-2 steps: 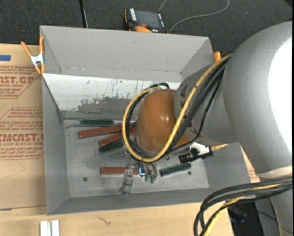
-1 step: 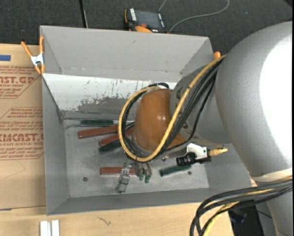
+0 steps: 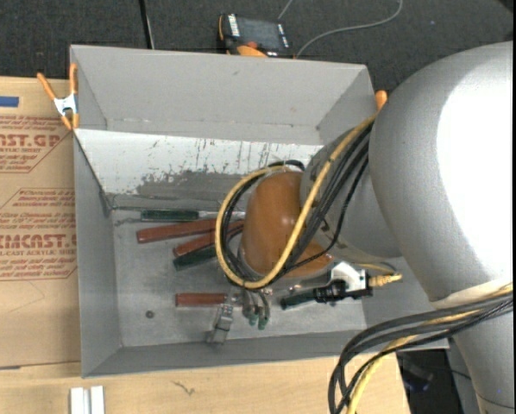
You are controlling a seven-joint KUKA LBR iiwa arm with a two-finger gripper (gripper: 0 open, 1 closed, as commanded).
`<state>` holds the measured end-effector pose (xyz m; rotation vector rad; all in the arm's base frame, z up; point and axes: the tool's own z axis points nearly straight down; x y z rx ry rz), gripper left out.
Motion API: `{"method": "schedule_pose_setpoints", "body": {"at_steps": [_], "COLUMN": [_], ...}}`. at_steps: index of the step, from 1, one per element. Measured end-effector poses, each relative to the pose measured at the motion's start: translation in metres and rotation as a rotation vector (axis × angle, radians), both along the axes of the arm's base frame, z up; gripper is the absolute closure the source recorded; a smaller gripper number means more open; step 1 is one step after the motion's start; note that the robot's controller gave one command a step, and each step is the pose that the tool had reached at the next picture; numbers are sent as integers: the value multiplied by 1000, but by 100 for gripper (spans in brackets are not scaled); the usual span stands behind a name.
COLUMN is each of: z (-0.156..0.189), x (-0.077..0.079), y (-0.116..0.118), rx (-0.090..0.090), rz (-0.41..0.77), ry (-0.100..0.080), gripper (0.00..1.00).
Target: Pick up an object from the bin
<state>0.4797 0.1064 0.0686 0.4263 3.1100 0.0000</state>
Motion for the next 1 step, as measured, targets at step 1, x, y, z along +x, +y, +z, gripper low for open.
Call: {"method": "schedule_pose_setpoints", "body": {"at_steps": [1], "z": [0], "x": [1], "y": [1], "rx": [1], "rz": [0], "ry": [-2], "gripper": [0]}}
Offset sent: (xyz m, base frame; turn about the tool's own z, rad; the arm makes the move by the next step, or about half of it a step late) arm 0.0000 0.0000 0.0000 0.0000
